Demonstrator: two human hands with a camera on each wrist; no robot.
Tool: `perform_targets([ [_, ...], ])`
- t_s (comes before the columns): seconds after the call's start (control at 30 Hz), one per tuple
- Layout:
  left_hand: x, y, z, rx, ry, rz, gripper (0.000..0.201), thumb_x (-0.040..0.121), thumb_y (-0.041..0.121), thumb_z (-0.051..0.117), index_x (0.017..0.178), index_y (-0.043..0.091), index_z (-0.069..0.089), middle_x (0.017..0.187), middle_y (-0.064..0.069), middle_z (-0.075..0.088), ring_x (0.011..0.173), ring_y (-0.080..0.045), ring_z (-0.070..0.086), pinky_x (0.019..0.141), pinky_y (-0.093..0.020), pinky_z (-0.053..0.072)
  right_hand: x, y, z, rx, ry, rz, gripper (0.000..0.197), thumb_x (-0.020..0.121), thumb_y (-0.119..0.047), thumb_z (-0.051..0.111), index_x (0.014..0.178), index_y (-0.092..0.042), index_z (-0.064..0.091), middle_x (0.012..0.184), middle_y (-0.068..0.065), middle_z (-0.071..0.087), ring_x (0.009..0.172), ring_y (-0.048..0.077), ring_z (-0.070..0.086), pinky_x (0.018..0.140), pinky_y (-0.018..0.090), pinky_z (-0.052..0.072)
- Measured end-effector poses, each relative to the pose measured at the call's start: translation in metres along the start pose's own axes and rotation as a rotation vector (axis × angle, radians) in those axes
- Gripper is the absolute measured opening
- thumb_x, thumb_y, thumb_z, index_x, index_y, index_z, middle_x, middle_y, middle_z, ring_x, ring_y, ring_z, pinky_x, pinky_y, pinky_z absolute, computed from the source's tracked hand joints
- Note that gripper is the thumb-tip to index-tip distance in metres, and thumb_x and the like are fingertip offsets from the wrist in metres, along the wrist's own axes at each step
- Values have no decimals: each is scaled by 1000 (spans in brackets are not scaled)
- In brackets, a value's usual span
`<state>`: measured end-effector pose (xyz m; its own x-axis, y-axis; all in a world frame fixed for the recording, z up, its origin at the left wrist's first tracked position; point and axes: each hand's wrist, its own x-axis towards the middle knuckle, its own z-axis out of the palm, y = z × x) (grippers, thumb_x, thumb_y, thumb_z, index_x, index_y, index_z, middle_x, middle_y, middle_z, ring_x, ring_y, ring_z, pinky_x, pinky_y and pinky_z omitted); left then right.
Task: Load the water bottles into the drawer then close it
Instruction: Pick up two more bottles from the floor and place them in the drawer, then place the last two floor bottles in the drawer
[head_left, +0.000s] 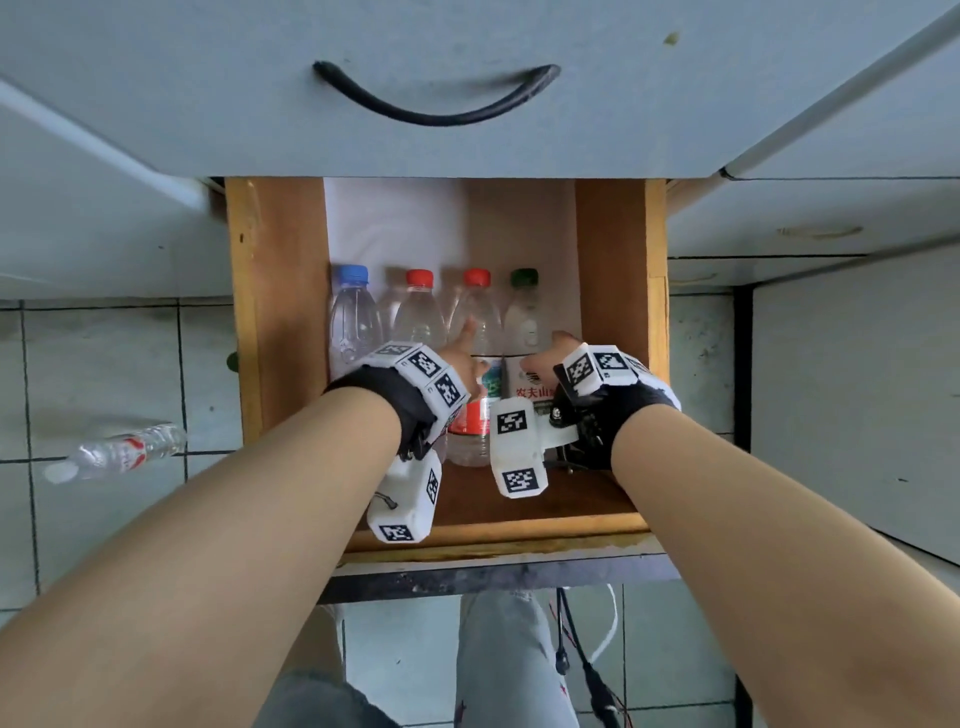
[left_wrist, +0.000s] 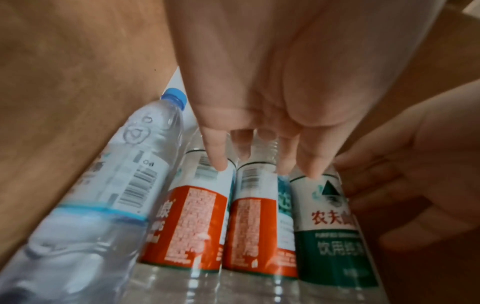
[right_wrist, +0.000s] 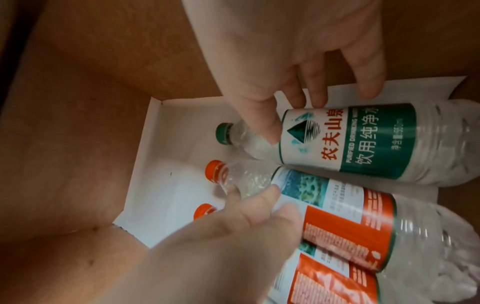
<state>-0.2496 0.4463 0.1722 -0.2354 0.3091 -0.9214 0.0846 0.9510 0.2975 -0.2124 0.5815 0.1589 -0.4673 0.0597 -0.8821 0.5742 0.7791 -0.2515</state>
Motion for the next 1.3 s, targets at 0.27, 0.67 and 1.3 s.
perform_targets([
  [0.27, -67, -24, -25, -203, 454, 211, 36, 96, 18, 41, 130, 17, 52, 135, -2, 56, 122, -18, 53, 101, -28, 40, -36, -52, 14, 646, 207, 25, 35, 89, -11, 48, 123, -13, 56, 106, 7, 61, 94, 20, 57, 92, 42, 51],
  [0.67, -226, -256, 19, -771, 1025, 7, 26, 89, 11, 48, 103, 20, 68, 94, 1, 73, 94, -19, 68, 92, -37, 52, -137, -260, 127, 795, 101, -387, 33, 88, 4, 43, 77, -25, 55, 71, -2, 61, 57, 4, 57, 54, 17, 46],
  [1.3, -32, -530, 149, -1147, 1225, -570, 105, 60, 11, 82, 144, 6, 19, 153, -16, 14, 143, -29, 19, 117, -37, 23, 158, -274, 328, 359, 250, 118, 88, 74, -33, 73, 144, -14, 23, 148, 17, 36, 131, 34, 43, 109, 49, 36],
])
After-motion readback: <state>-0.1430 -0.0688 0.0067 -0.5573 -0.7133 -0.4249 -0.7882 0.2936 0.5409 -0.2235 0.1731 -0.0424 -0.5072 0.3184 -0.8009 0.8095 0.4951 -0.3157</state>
